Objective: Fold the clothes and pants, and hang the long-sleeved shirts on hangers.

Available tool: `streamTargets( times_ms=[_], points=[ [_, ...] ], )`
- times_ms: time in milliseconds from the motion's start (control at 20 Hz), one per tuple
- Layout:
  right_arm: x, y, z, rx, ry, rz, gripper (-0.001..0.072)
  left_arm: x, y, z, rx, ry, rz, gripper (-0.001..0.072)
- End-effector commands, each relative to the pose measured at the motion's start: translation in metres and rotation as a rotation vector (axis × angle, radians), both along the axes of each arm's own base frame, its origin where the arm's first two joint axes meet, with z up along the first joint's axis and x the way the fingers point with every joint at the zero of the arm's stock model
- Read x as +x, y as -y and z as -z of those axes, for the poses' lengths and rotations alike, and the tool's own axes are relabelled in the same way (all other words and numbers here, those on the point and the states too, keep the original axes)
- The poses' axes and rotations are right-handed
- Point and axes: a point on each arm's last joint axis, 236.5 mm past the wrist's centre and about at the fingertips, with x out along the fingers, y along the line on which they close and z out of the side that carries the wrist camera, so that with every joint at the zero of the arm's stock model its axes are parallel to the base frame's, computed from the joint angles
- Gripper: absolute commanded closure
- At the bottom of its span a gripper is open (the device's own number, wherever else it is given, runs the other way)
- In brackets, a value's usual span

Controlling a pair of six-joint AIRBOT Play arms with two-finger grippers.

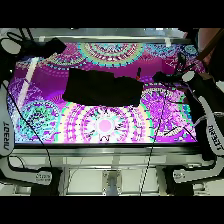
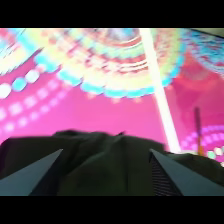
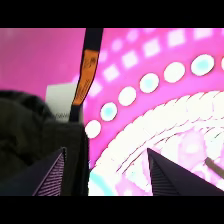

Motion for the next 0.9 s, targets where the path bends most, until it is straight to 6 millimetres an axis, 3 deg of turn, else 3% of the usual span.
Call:
streamTargets(
  times_ms=[0,100,200,300,400,450,550,700,850],
  points=[
    [0.007,0.008,-0.011,0.000,0.032,0.021,0.0158,-0.020,0.029,-0.037,0.032,0.087,0.073,0.0094],
    [-0.011,-0.002,0.012,0.035,-0.079,-0.024,0.0158,-0.023,0.035,-0.039,0.030,0.090,0.084,0.0094],
    [-0.042,-0.025,0.044,0.206,-0.249,-0.138,0.0157,-0.025,0.041,-0.038,0.030,0.087,0.098,0.0094],
    [-0.064,-0.067,0.042,0.560,-0.307,-0.320,0.0144,-0.027,0.046,-0.035,0.032,0.075,0.112,0.0094],
    [-0.057,-0.077,0.046,0.752,-0.294,-0.332,0.0077,-0.030,0.047,-0.033,0.034,0.062,0.122,0.0094],
    [-0.052,-0.080,0.059,0.763,-0.306,-0.308,0.0077,-0.031,0.048,-0.031,0.035,0.057,0.125,0.0094],
    [-0.052,-0.094,0.077,0.743,-0.331,-0.307,-0.0008,-0.031,0.048,-0.031,0.036,0.053,0.127,0.0094],
    [-0.051,-0.103,0.102,0.605,-0.341,-0.319,-0.0008,-0.031,0.048,-0.031,0.036,0.053,0.128,0.0094],
    [-0.045,-0.098,0.109,0.593,-0.358,-0.250,-0.0008,-0.034,0.049,-0.028,0.039,0.038,0.138,0.0094]
  ],
)
